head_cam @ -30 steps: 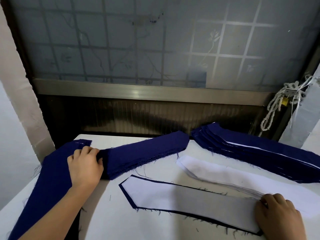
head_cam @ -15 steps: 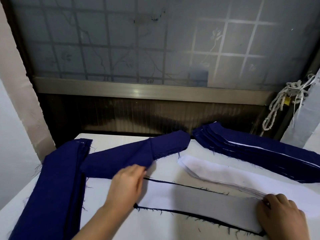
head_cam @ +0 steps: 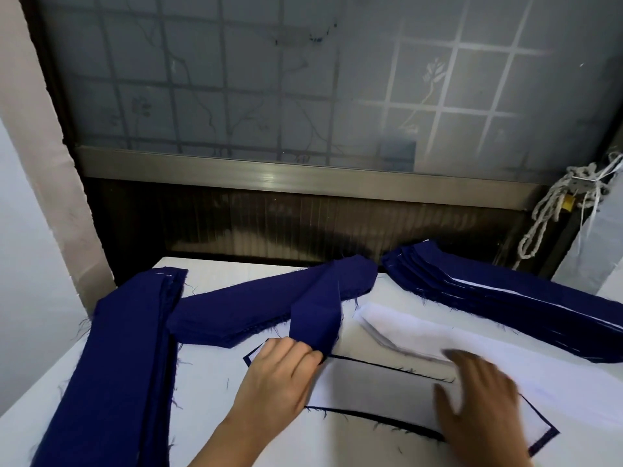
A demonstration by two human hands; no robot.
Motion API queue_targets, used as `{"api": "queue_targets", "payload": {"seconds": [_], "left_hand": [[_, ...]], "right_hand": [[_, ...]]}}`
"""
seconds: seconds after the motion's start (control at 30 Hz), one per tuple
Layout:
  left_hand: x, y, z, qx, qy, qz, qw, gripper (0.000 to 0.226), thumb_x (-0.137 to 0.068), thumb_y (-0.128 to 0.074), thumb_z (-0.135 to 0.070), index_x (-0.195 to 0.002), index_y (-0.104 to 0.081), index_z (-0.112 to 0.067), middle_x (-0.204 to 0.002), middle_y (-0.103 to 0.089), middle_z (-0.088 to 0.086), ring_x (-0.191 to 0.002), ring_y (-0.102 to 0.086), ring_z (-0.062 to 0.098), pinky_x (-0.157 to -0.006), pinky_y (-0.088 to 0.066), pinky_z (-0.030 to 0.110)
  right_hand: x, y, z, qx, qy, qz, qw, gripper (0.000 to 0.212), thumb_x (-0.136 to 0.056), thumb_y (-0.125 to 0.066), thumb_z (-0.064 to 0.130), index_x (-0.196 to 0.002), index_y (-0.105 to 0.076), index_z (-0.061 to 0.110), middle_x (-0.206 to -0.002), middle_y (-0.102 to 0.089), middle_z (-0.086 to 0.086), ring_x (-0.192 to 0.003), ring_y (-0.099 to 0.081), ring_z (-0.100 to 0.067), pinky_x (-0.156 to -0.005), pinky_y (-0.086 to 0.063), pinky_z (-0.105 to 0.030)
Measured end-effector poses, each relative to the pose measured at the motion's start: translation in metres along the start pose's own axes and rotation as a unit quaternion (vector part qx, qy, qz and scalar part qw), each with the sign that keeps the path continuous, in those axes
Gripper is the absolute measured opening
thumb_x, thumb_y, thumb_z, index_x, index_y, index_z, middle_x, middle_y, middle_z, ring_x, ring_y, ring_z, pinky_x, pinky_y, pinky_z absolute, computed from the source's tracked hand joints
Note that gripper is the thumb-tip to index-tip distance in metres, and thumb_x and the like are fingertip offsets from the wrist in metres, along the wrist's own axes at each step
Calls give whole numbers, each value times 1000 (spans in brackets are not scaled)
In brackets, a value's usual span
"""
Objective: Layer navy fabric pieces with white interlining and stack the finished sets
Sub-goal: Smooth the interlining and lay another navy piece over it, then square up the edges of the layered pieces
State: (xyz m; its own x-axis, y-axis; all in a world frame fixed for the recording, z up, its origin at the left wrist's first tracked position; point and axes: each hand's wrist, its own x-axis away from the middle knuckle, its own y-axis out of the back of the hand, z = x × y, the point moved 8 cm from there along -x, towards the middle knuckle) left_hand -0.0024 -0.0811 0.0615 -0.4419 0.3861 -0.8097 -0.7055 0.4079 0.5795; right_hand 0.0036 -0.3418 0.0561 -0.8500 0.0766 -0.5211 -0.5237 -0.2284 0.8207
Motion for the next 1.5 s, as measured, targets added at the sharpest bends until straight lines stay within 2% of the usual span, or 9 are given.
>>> {"api": "queue_targets", "payload": {"seconds": [0.17, 0.3, 0.43, 0.57, 0.8, 0.93, 1.13, 1.3, 1.5], "left_hand": [[4, 6, -9, 13, -49, -29, 998, 8, -89, -66, -13, -95, -70, -9, -82, -62, 3, -69, -52, 22, -65, -44, 33], [11, 14, 15, 53, 44, -76, 995, 15, -86, -66, -10, -102, -65, -10, -77, -62, 2, -62, -49, 19, -58, -44, 30], [22, 23, 54, 119, 252, -120, 953, 21, -98, -54, -18, -102, -72, -7, -89, -70, -5, -71, -64, 8, -72, -50, 13], [33, 22, 76, 168, 415, -144, 882, 31, -95, -50, -26, -105, -71, -5, -84, -66, -10, -71, -65, 9, -73, -45, 7], [36, 24, 81, 144, 444, -166, 869, 14, -95, -60, -14, -103, -70, -7, -76, -63, -11, -65, -59, 3, -60, -45, 17], [43, 20, 88, 160, 480, -168, 846, 11, -93, -65, -23, -97, -69, -14, -73, -65, -11, -64, -61, 10, -60, -49, 26], [50, 12, 95, 171, 516, -138, 828, 8, -85, -76, -28, -82, -70, -24, -68, -65, -12, -66, -62, 7, -62, -47, 23], [52, -5, 101, 134, 527, -36, 839, 10, -85, -77, -29, -79, -69, -26, -60, -59, -7, -59, -58, 12, -55, -46, 30], [50, -13, 102, 46, 495, 64, 865, 14, -88, -72, -35, -80, -67, -24, -56, -56, -12, -55, -53, 9, -47, -36, 25]], "right_hand": [[-3, -29, 144, -80, 250, 79, 962, 75, -68, -73, 20, -137, -45, 29, -139, -51, 16, -135, -37, -6, -117, -13, -38], [-23, -52, 166, -87, 262, 132, 952, 29, -83, -56, 15, -107, -63, 30, -101, -67, 13, -105, -56, -6, -120, -9, -37], [-40, -42, 127, -9, 235, 81, 969, 30, -67, -66, 1, -85, -69, 26, -73, -65, 10, -73, -61, -11, -114, -28, -39], [-42, -15, 67, 51, 228, 11, 972, 35, -59, -74, -6, -79, -69, 22, -72, -63, 7, -72, -62, -16, -108, -32, -42], [-21, 36, -46, 109, 103, -128, 980, 14, -79, -62, 7, -87, -73, 9, -73, -65, -2, -75, -67, -31, -101, -33, -48], [6, 44, -87, 18, -33, -171, 985, 37, -84, -46, 30, -98, -70, 5, -74, -63, -7, -80, -59, -33, -98, -26, -37], [17, 34, -117, -159, -194, -139, 958, 35, -79, -69, -4, -107, -60, 15, -71, -61, 2, -68, -50, -29, -90, -39, -51], [20, 25, -125, -228, -230, -110, 940, 44, -79, -64, -2, -103, -53, 33, -67, -60, 4, -60, -55, -18, -70, -40, -18], [25, 16, -144, -259, -302, -103, 912, 23, -85, -62, 12, -96, -56, 31, -69, -64, 3, -72, -61, -15, -69, -39, -35]]}}
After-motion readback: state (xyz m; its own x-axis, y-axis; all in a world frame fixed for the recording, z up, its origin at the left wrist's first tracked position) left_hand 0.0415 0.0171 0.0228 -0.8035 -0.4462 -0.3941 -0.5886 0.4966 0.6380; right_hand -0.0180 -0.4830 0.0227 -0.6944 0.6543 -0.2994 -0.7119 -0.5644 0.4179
